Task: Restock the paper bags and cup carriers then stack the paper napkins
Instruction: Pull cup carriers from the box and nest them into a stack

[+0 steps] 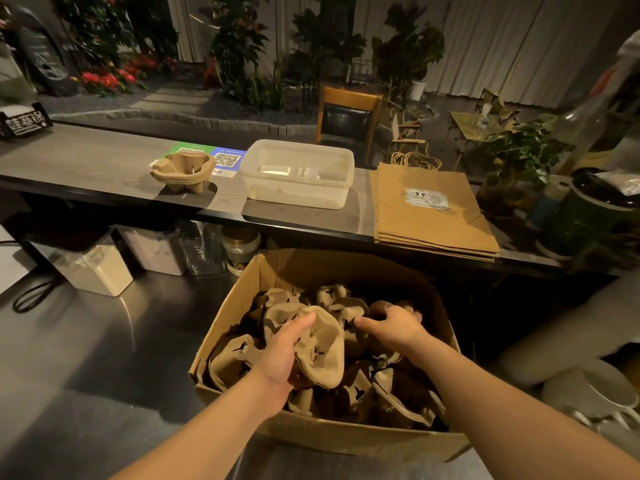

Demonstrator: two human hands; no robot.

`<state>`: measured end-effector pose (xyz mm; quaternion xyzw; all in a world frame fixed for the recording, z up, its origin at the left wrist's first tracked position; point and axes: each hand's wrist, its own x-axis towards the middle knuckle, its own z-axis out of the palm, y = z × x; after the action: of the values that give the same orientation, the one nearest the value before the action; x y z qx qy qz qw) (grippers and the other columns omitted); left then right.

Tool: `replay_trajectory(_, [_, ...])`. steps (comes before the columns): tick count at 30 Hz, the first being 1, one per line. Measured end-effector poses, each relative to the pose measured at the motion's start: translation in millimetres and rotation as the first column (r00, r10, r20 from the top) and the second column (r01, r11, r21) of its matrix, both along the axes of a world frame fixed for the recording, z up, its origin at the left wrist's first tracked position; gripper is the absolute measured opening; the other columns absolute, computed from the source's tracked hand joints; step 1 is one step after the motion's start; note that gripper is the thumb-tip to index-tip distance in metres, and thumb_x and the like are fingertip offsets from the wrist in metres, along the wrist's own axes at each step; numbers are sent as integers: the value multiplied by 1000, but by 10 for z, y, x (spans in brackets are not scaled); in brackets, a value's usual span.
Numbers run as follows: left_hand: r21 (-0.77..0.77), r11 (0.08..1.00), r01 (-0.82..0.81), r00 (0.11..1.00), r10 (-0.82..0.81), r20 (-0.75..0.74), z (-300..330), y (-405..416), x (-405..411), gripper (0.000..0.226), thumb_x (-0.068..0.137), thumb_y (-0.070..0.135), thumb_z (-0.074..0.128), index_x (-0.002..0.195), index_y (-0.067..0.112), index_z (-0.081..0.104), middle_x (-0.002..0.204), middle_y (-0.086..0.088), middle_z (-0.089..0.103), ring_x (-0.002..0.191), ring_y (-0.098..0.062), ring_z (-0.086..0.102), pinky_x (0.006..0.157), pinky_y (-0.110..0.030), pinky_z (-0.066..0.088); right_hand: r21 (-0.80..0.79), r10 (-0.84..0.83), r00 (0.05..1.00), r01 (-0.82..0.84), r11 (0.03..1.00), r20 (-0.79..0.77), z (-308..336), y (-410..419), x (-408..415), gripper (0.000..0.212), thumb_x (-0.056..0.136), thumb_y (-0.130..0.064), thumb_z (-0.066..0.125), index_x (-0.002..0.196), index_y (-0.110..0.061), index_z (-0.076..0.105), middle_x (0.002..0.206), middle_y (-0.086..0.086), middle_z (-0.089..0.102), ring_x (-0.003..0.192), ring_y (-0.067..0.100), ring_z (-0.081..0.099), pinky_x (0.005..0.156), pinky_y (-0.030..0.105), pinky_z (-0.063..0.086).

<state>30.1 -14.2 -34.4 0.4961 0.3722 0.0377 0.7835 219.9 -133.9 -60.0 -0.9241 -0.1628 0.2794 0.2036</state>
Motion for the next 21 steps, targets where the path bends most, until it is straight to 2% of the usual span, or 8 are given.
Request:
replay_trajectory(2, [-8,1000,-6,1000,6,-1,11,-4,1,60,78,65,63,128,33,65,125,-4,71,118,-28,64,98,-46,51,41,32,998,-30,999,-51,-29,-2,-25,61,93,-54,65,145,-24,52,142,3,56,137,26,47,115,44,42])
replay_trajectory(5, [-22,1000,-20,1000,20,6,33,-9,-15,62,79,64,63,131,32,63,125,-4,71,117,-28,64,91,-41,52,74,62,997,-58,996,-54,-166,-23,-51,35,89,-57,65,118,-39,65,114,-7,70,122,24,61,100,38,48])
replay_trajectory(7, [-48,998,-43,999,43,4,39,6,-35,68,73,65,65,132,32,62,126,-6,70,117,-30,65,89,-43,53,140,29,998,-21,990,-57,-391,-77,37,42,82,-67,61,118,-45,63,118,-9,69,132,30,55,94,39,46])
replay_trajectory(9, [-97,992,-75,997,76,4,42,29,-50,67,72,64,67,131,32,61,126,-9,70,116,-33,66,85,-46,56,217,14,1000,-9,976,-22,-511,-140,61,45,82,-67,60,124,-49,60,130,-10,64,137,26,50,100,47,53])
replay_trajectory(12, [-184,977,-108,994,110,3,30,66,-52,55,85,60,67,132,31,62,128,-12,69,116,-38,65,82,-51,59,298,-40,995,11,955,91,-215,-230,-226,35,95,-51,60,130,-42,62,148,-4,51,141,21,45,108,50,49])
replay_trajectory(13, [-212,970,-116,993,118,-5,22,78,-52,51,89,58,65,132,31,62,128,-13,68,117,-39,65,84,-54,59,332,-60,988,10,943,139,-145,-258,-298,31,98,-44,60,128,-39,64,145,-5,52,138,19,47,109,47,49])
replay_trajectory(16, [-276,953,-122,992,120,-27,-12,114,-32,50,91,57,66,132,29,64,128,-16,70,117,-43,65,89,-63,58,463,-74,971,-41,885,227,-8,-367,-468,23,100,-23,62,121,-32,68,122,-17,59,115,3,56,97,22,48])
replay_trajectory(21, [-324,942,-90,996,83,-35,30,109,12,45,93,52,67,129,24,66,125,-20,71,114,-49,65,90,-70,55,525,-5,904,-244,815,427,63,-528,-640,42,93,-1,67,111,-38,70,120,-19,59,121,-2,49,102,15,44])
